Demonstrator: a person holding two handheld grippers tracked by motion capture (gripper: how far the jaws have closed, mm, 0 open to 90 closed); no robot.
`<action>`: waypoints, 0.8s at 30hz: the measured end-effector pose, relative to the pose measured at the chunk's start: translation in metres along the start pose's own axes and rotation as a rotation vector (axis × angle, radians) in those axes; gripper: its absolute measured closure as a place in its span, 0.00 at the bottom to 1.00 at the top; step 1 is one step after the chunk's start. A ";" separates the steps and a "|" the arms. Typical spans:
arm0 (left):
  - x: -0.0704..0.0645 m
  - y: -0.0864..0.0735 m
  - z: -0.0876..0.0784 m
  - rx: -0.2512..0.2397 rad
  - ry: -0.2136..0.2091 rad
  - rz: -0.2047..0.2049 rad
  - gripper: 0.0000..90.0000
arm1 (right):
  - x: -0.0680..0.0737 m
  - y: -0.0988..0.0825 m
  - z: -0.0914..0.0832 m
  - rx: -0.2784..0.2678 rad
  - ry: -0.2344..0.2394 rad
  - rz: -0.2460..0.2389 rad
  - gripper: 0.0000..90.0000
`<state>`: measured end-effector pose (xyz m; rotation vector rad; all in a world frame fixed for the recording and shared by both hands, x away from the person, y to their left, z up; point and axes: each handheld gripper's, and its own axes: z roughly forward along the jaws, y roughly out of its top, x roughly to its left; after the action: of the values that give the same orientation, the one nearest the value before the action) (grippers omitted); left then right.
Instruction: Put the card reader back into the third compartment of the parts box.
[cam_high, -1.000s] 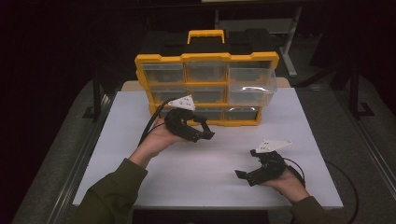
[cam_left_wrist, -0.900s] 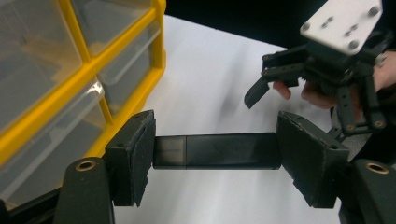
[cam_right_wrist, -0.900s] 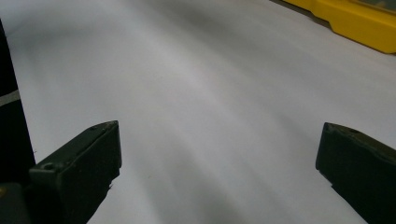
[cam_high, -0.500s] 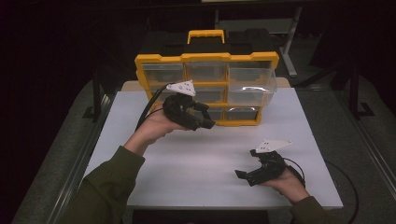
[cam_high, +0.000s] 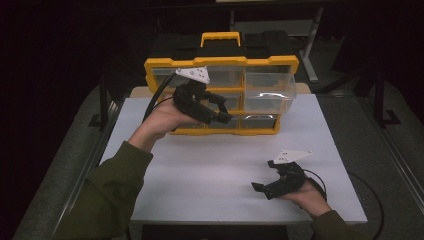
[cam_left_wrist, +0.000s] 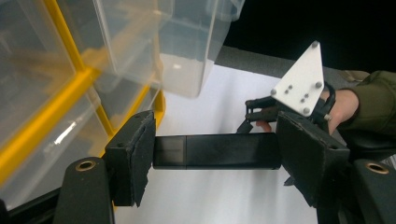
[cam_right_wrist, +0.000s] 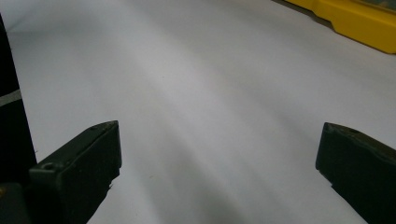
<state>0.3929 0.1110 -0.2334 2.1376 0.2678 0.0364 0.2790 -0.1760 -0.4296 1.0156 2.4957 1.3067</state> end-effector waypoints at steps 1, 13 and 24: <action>0.001 0.003 -0.001 0.002 0.001 0.002 0.33 | 0.000 0.000 0.000 0.000 0.000 0.001 0.00; 0.010 0.036 -0.014 -0.022 -0.028 0.018 0.33 | 0.000 0.000 0.000 -0.001 0.002 0.004 0.00; 0.016 0.071 -0.016 -0.034 -0.034 0.029 0.33 | 0.000 0.000 -0.001 -0.008 0.006 0.013 0.00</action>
<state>0.4189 0.0904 -0.1664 2.1063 0.2147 0.0213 0.2786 -0.1766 -0.4290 1.0289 2.4907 1.3239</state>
